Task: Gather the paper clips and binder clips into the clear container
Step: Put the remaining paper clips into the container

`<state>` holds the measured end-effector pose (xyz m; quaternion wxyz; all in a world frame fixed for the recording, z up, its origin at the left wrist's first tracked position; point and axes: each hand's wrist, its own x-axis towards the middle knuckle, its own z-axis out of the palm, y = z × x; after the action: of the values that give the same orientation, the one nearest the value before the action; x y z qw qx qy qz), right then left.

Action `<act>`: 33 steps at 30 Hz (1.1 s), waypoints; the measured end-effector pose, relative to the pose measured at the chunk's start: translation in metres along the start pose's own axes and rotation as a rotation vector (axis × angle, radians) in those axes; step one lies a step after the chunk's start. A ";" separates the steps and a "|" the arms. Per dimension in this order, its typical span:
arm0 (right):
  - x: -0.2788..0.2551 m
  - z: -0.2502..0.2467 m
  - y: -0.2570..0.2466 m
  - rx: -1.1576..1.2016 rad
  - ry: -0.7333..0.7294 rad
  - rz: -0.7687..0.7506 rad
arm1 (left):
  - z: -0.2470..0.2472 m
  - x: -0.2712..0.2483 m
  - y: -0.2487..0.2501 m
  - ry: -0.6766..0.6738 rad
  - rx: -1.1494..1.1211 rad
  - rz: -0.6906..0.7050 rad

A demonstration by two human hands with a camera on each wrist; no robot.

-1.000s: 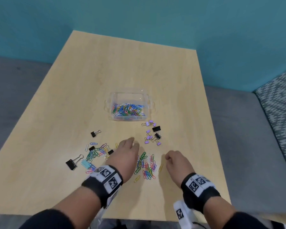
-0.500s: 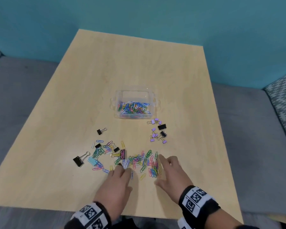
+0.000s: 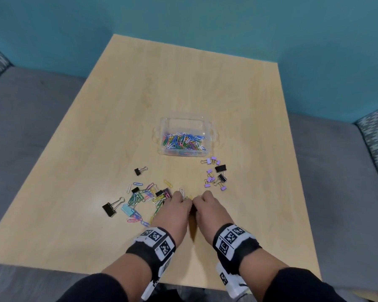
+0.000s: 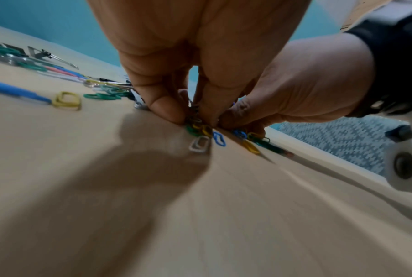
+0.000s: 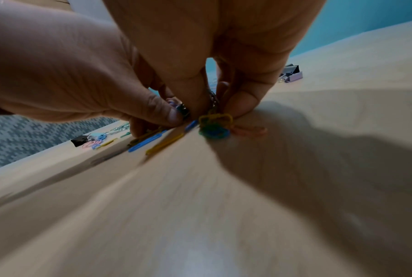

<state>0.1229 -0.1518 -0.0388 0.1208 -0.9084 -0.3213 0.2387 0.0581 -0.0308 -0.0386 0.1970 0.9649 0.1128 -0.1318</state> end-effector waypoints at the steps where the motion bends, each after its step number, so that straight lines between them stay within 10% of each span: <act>1: 0.000 -0.002 0.000 -0.011 -0.009 -0.007 | -0.002 -0.001 -0.001 -0.001 0.014 0.017; 12: 0.001 -0.019 0.007 0.155 -0.037 0.106 | -0.008 -0.006 -0.017 0.047 -0.081 0.028; 23: 0.040 -0.075 0.016 0.921 -0.275 0.379 | -0.056 0.017 -0.031 -0.178 -0.931 -0.327; 33: 0.133 -0.133 -0.008 1.177 0.137 0.416 | -0.126 0.125 -0.044 0.198 -0.651 -0.200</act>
<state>0.2770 -0.0689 0.0312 0.5721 -0.7465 0.0558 0.3352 0.1906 0.0816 0.0207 0.4685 0.8438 0.2613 -0.0131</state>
